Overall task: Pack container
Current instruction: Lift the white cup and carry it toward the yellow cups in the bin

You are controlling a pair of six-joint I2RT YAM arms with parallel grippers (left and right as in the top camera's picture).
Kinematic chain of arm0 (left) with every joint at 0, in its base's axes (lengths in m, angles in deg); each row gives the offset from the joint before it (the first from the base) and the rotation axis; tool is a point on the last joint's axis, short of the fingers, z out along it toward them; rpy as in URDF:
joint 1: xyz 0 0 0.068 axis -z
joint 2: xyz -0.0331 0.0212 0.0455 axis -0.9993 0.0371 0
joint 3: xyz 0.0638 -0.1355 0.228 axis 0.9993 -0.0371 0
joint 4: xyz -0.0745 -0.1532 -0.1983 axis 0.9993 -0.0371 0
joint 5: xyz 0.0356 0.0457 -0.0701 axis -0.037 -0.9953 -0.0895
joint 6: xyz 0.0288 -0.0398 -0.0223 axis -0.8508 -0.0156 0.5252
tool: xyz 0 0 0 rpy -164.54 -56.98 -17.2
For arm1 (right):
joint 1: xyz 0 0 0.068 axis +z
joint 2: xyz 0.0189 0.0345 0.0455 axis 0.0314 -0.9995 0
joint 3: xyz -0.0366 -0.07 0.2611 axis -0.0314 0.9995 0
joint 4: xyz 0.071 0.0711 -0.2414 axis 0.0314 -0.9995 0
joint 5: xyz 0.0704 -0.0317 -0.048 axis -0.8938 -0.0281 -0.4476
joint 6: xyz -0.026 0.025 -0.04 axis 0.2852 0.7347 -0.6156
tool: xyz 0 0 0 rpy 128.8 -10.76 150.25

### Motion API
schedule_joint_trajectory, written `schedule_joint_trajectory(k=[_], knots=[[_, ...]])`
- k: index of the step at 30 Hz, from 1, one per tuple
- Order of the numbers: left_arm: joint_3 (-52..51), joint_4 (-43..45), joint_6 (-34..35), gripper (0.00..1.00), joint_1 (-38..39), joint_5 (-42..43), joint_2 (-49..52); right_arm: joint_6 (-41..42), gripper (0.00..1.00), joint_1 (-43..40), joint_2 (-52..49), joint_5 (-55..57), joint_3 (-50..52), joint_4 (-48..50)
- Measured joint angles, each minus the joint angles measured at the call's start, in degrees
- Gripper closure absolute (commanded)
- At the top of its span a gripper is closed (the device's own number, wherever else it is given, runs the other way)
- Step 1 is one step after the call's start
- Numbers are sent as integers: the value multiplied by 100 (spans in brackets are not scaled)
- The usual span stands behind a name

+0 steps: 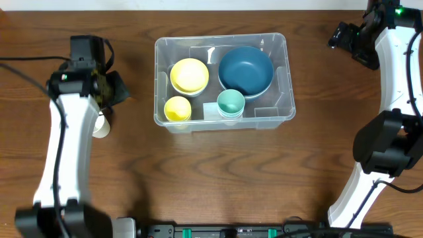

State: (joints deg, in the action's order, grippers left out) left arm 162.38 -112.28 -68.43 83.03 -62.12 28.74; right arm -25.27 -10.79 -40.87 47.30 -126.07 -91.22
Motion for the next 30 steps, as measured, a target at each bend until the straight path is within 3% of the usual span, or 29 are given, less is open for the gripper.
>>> schedule_joint_trajectory(k=[7,9,19,30], knots=[[0,-28,0,75,-369,-37,708,0,1,0,0,0,0,2],[0,-26,-9,70,-398,-57,815,0,1,0,0,0,0,0],[0,-28,-31,62,-682,-190,1182,0,1,0,0,0,0,2],[0,-46,-57,63,-942,-247,1561,0,1,0,0,0,0,2]])
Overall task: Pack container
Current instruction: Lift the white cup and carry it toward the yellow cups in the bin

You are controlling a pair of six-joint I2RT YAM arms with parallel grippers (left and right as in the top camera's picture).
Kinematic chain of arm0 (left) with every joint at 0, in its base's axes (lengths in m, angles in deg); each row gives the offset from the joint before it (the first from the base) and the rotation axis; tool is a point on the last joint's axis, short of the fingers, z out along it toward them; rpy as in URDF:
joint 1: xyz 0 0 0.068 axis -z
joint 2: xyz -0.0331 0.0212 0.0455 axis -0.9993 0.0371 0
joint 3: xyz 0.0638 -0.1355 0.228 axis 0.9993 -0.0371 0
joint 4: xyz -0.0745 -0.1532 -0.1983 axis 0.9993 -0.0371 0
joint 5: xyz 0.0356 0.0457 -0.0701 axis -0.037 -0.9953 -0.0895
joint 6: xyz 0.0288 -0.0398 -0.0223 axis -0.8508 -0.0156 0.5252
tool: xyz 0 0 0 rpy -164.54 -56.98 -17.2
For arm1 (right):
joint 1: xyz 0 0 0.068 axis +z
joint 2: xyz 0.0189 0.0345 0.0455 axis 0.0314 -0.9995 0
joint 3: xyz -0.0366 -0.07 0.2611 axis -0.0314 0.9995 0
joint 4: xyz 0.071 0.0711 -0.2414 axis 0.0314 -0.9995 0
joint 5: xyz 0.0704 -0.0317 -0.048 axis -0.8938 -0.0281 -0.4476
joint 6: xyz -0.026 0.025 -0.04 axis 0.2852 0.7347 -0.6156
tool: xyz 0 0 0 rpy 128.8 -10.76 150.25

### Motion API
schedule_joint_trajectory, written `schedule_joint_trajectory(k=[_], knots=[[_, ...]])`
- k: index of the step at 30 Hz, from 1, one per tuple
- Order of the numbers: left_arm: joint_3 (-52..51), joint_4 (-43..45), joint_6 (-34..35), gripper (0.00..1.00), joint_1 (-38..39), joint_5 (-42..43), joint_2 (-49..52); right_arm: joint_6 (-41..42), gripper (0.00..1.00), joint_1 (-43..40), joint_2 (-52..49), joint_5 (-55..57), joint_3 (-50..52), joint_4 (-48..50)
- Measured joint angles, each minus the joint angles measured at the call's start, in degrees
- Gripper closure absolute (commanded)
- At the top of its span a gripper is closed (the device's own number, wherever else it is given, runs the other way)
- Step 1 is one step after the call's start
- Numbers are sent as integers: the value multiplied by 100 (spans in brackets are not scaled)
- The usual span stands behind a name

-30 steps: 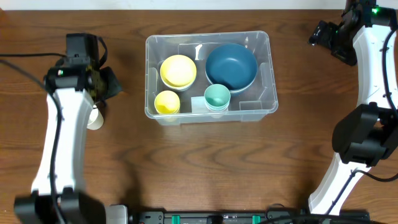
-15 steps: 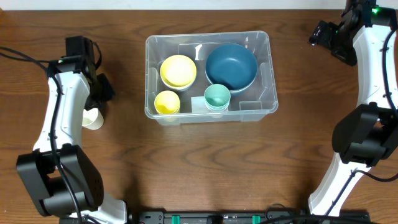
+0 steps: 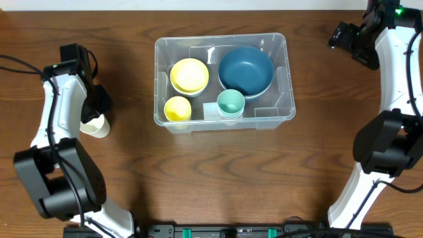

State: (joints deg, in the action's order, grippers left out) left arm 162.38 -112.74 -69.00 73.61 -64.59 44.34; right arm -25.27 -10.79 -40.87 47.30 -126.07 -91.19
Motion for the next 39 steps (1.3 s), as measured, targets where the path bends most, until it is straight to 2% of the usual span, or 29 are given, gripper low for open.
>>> schedule_joint_trajectory(k=[7,8,10,23,29,32,39], knots=[[0,2,-35,63,2,0,409,0,1,0,0,0,0,0],[0,4,-33,77,2,0,452,0,1,0,0,0,0,0],[0,13,-20,94,2,4,553,0,1,0,0,0,0,0],[0,-24,-70,94,2,11,706,0,1,0,0,0,0,0],[20,-214,-68,94,2,267,629,0,1,0,0,0,0,0],[22,-245,-68,94,4,444,326,0,1,0,0,0,0,0],[129,-240,-70,94,37,651,-1080,0,1,0,0,0,0,-2]])
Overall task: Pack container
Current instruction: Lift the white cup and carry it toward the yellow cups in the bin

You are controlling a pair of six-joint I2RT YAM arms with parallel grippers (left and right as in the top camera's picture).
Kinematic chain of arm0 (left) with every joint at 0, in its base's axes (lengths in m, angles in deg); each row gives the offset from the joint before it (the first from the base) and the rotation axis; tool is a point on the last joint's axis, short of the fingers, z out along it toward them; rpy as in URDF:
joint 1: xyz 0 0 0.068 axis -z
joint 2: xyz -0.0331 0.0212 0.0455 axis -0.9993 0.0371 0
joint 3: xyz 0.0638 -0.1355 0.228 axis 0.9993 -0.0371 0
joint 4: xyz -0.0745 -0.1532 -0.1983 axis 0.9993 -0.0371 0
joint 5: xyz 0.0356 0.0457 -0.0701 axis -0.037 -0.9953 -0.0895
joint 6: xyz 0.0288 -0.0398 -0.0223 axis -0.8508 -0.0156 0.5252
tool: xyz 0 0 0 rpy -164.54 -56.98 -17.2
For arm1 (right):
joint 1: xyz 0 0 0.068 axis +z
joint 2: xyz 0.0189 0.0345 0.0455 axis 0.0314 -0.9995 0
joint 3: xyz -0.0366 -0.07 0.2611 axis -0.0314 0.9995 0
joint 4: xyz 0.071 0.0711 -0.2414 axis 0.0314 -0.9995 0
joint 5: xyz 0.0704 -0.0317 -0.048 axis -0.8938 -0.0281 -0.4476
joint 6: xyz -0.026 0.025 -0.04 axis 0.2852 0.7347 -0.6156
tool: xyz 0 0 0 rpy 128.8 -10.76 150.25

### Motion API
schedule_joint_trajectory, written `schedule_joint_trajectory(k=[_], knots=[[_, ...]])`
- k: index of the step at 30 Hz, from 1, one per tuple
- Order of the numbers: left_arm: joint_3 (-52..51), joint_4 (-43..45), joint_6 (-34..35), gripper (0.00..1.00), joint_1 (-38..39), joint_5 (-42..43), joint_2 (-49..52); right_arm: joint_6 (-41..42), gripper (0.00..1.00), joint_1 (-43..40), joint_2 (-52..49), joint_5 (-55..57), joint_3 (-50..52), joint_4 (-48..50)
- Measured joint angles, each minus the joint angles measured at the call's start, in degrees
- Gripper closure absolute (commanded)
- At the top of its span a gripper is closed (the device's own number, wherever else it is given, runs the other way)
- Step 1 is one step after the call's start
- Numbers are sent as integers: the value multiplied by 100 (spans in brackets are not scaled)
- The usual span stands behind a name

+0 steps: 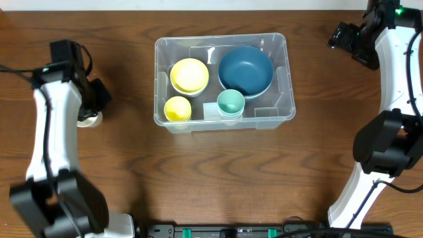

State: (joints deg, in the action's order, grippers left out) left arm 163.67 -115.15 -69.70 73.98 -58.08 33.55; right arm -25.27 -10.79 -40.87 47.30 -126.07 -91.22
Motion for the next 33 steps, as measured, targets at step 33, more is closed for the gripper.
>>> schedule_joint_trajectory(k=[33], knots=[[26,-66,-1545,94,3287,852,-1261,0,1,0,0,0,0,2]])
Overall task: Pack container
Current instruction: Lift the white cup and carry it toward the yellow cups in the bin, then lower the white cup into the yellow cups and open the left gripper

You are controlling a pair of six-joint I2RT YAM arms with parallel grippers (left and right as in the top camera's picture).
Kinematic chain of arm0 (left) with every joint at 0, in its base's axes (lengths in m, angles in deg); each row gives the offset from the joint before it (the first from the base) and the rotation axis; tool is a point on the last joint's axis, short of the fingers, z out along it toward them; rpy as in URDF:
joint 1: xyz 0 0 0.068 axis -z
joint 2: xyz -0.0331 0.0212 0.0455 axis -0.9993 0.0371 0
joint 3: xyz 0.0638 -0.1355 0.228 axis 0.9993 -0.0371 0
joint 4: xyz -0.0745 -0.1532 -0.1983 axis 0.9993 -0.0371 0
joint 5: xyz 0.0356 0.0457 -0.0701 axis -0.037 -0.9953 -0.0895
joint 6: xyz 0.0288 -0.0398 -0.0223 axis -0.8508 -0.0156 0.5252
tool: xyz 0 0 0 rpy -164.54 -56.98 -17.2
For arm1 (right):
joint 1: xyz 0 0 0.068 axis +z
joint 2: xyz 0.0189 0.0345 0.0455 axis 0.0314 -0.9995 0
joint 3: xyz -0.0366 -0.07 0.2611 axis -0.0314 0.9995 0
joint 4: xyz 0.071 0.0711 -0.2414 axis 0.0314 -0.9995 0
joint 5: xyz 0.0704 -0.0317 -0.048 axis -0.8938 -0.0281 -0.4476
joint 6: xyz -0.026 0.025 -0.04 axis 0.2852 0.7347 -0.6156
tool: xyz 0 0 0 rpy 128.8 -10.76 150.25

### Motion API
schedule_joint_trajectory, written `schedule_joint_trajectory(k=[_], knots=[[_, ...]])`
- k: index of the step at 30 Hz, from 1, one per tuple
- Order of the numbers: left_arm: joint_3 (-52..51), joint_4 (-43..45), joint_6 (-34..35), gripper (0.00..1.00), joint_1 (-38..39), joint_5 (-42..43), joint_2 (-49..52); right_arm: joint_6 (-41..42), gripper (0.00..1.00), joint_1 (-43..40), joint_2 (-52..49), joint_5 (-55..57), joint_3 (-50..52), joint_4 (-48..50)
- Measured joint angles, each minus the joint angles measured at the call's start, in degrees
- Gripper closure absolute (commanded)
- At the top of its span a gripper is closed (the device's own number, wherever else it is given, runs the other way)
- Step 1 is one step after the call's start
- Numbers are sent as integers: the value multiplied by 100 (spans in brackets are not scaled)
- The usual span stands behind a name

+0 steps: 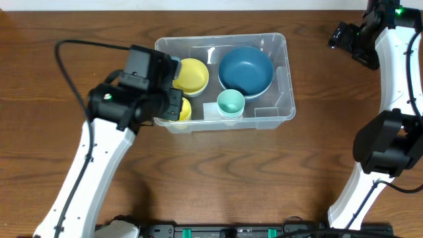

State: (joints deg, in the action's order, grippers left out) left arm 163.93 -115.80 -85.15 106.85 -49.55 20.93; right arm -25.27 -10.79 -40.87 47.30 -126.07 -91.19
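Observation:
A clear plastic container (281,112) stands mid-table. It holds a dark blue bowl (246,69), a yellow bowl (193,74), a teal cup (230,102) and a small yellow cup (184,111). My left gripper (162,92) hangs over the container's left edge, partly covering the yellow cup. Its fingers are hidden under the wrist, so its state does not show. No white cup shows anywhere on the table. My right gripper (342,36) stays far back right, away from the container, too small and dark to read.
The left arm's black cable (66,56) loops over the table's left side. The right arm's base (386,149) stands at the right edge. Bare wooden tabletop (218,178) lies in front of the container.
My left gripper has gone from the table's far left, over the white cup, to the container's left edge. The white cup no longer stands where it was. The right arm has not moved.
The white cup stood on the table's left side with my left wrist right by it, then beside it, then mostly over it. Now that spot is bare and my left gripper is over the container's left end. The container's contents look unchanged.

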Motion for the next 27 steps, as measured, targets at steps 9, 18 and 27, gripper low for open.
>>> schedule_joint_trajectory(k=[9,18,27], knots=[[-2,-26,-136,90,118,-2,809,0,1,0,0,0,0,0],[-9,-98,-229,4,118,0,999,0,1,0,0,0,0,0],[35,-699,-236,2,46,-4,896,0,1,0,0,0,0,-2]])
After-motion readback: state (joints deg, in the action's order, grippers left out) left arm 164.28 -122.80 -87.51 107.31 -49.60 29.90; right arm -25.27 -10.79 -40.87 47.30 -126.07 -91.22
